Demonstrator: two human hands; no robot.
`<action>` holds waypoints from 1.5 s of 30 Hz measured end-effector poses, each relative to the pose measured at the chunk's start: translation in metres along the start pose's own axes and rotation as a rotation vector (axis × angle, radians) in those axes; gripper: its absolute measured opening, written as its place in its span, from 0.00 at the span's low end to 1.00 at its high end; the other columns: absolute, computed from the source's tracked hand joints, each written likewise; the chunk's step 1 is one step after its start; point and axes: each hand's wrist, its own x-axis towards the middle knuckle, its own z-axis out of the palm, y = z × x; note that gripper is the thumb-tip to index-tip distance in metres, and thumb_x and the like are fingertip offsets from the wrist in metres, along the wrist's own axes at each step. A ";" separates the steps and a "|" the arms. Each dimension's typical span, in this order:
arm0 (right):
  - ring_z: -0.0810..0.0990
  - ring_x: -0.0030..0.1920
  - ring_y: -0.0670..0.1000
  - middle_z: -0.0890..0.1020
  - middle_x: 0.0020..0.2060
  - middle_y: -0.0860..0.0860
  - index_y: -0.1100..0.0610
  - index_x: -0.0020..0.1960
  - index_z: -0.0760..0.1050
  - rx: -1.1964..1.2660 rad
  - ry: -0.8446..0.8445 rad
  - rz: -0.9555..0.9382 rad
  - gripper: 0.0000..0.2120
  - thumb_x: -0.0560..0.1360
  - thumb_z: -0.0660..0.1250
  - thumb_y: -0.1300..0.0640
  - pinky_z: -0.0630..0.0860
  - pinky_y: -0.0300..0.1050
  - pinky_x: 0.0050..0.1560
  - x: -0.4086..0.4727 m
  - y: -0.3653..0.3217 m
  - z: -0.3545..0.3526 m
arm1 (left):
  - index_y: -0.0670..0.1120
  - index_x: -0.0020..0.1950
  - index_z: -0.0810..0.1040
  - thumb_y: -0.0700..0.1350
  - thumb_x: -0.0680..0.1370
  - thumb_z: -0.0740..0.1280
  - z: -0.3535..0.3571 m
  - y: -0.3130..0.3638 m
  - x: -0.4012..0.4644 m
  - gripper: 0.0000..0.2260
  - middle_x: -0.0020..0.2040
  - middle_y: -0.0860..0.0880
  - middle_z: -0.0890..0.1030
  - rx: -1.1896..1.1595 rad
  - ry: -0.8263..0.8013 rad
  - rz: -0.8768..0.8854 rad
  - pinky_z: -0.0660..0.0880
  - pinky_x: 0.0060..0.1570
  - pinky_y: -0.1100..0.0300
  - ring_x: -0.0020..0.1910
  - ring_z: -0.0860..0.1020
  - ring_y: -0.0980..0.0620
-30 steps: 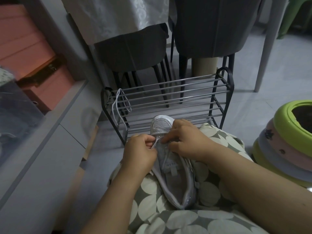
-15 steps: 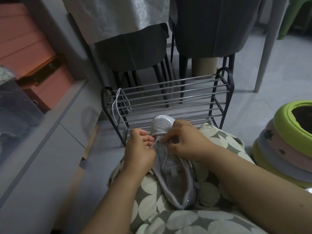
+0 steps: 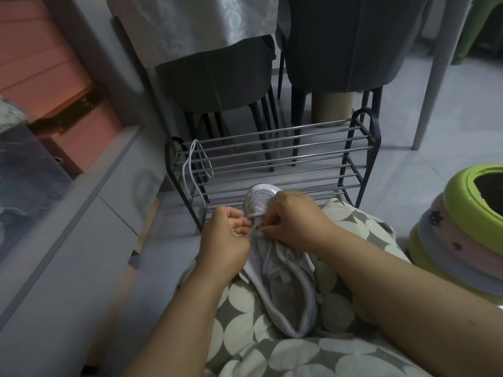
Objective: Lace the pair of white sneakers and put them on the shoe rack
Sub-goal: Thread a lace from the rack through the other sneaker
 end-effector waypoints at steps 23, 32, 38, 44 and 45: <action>0.77 0.41 0.48 0.78 0.36 0.48 0.61 0.39 0.80 0.996 -0.331 -0.126 0.10 0.73 0.67 0.54 0.72 0.41 0.47 -0.022 0.008 -0.047 | 0.59 0.44 0.83 0.39 0.73 0.72 -0.014 0.000 -0.011 0.13 0.48 0.58 0.83 0.139 -0.080 0.492 0.75 0.52 0.62 0.51 0.80 0.59; 0.76 0.35 0.44 0.79 0.33 0.47 0.45 0.35 0.76 0.301 -0.353 -0.025 0.23 0.71 0.51 0.31 0.74 0.42 0.36 -0.023 -0.007 -0.050 | 0.58 0.44 0.83 0.52 0.71 0.70 -0.011 0.004 -0.011 0.04 0.42 0.58 0.85 -0.106 -0.054 0.237 0.78 0.45 0.63 0.45 0.83 0.60; 0.74 0.38 0.40 0.78 0.39 0.38 0.44 0.51 0.80 -0.044 -0.392 -0.137 0.11 0.72 0.68 0.57 0.68 0.30 0.36 -0.017 -0.010 -0.052 | 0.52 0.46 0.84 0.53 0.70 0.70 -0.009 0.002 -0.011 0.08 0.43 0.53 0.86 -0.154 -0.051 0.205 0.80 0.52 0.51 0.46 0.83 0.55; 0.72 0.39 0.46 0.74 0.34 0.41 0.44 0.48 0.79 -0.257 -0.377 -0.157 0.12 0.71 0.67 0.59 0.56 0.29 0.33 -0.006 -0.019 -0.042 | 0.52 0.44 0.84 0.55 0.68 0.69 -0.008 0.000 -0.008 0.10 0.40 0.51 0.86 -0.205 -0.019 0.171 0.81 0.48 0.50 0.42 0.84 0.53; 0.72 0.40 0.46 0.75 0.35 0.42 0.44 0.48 0.79 -0.257 -0.380 -0.164 0.11 0.71 0.66 0.59 0.57 0.29 0.34 -0.005 -0.018 -0.041 | 0.51 0.44 0.84 0.54 0.68 0.69 -0.009 0.000 -0.007 0.09 0.40 0.51 0.86 -0.217 -0.021 0.167 0.80 0.46 0.52 0.41 0.83 0.53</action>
